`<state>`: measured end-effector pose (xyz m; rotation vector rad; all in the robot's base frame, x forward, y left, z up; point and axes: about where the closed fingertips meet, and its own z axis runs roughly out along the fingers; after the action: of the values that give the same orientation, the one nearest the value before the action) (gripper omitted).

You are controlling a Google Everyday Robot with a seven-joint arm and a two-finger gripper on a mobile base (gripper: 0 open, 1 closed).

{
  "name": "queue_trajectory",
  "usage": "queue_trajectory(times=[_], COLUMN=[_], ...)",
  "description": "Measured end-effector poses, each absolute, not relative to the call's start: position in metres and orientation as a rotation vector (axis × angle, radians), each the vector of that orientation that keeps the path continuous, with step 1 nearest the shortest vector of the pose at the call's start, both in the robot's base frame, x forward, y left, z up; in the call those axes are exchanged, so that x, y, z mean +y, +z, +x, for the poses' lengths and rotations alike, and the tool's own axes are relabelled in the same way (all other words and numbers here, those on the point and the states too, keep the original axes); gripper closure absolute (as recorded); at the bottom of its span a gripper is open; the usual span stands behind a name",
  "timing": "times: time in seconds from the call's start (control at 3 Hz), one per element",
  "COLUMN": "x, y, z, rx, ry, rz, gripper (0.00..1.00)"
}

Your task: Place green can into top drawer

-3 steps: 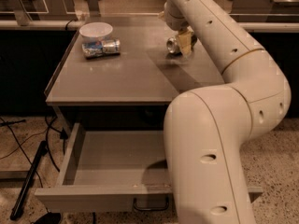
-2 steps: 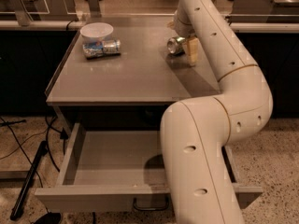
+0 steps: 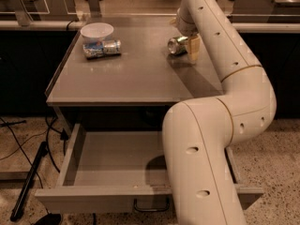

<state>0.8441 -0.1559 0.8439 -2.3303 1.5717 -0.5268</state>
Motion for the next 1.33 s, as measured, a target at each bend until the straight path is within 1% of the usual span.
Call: queue_trajectory(times=[0.67, 1.0, 1.33], x=[-0.165, -0.169, -0.17], y=[0.855, 0.856, 0.855], z=[0.844, 0.845, 0.846], rx=[1.575, 1.572, 1.571], ry=[-0.572, -0.593, -0.6], rz=[-2.325, -2.339, -2.348], gripper=[0.0, 0.19, 0.43])
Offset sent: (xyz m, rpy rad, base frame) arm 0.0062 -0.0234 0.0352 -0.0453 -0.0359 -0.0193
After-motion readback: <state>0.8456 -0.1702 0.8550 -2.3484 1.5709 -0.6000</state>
